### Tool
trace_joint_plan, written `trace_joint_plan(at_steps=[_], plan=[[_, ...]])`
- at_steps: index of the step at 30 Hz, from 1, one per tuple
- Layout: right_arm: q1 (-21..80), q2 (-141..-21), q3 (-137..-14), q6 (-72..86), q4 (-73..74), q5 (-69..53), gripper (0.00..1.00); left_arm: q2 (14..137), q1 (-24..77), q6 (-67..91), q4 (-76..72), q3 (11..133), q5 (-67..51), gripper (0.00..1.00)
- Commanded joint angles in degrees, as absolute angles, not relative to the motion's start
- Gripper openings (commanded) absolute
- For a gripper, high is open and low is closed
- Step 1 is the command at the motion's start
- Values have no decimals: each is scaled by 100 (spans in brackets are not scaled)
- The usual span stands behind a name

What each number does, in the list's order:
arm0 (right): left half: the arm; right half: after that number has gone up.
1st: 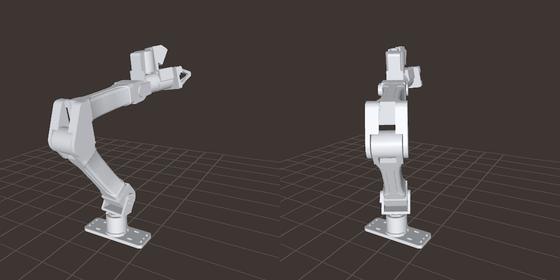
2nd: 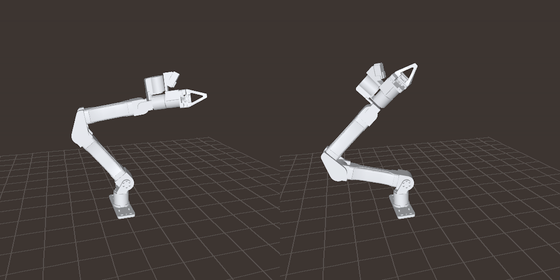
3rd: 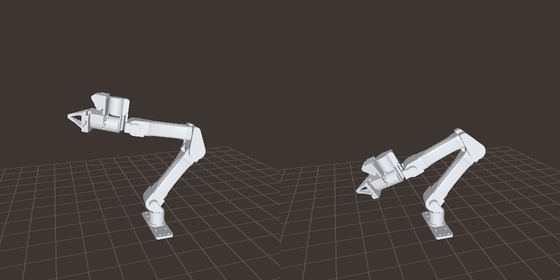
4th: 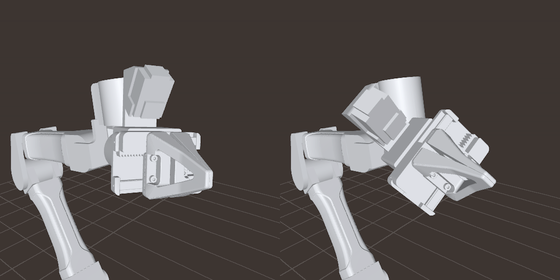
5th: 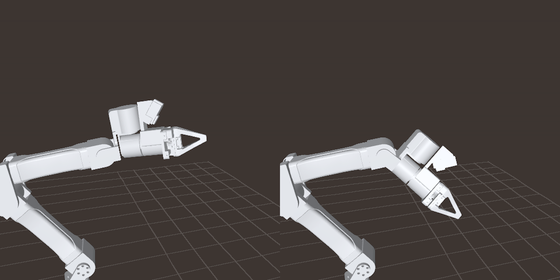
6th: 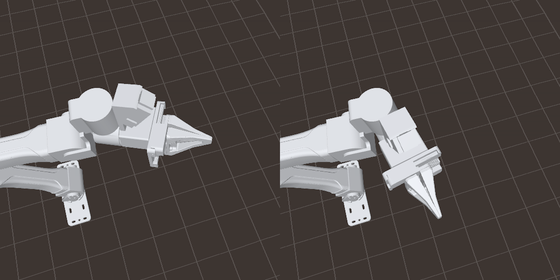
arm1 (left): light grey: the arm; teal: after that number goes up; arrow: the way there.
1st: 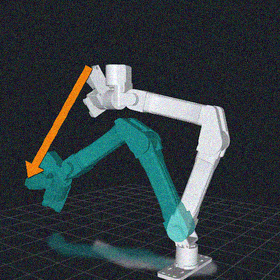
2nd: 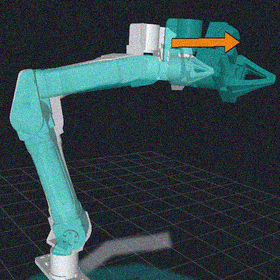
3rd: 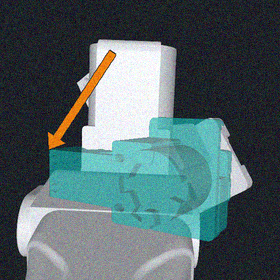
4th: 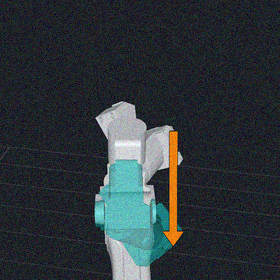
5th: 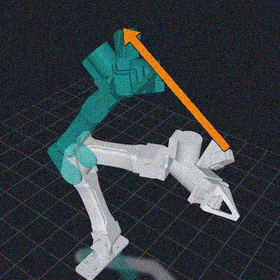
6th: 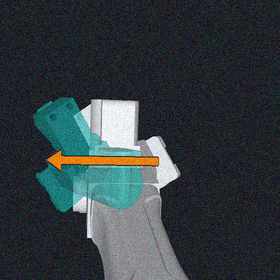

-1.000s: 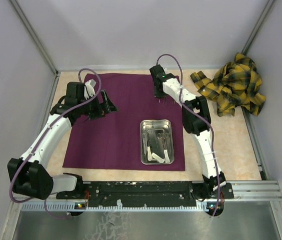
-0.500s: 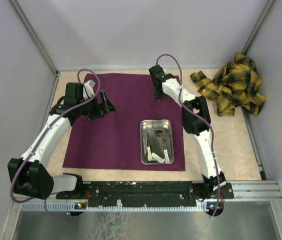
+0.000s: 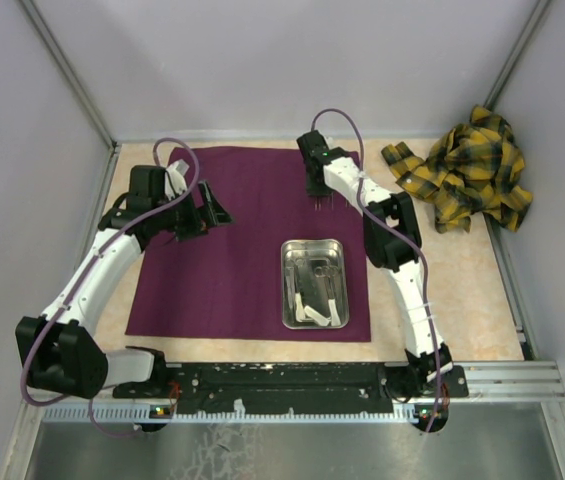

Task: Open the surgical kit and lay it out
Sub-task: Place the medical item in the surgical kit.

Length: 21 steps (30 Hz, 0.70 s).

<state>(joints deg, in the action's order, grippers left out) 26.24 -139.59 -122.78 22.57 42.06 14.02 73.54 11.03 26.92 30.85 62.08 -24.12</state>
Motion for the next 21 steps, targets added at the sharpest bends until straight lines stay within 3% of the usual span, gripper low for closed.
trace_joint_plan(at_steps=[1, 13, 21], plan=[[2663, -13858, -12401, 2274, 4192, 1490, 29, 7241, 1023, 2571, 2975, 6167, -2521, 99], [2663, -13328, -12950, 2017, 4532, 1799, 42, 7040, 939, 2482, 3194, 6433, -2392, 99], [2663, -11789, -11750, 1928, 4255, 1454, 51, 6701, 914, 2422, 3505, 6509, -2355, 100]])
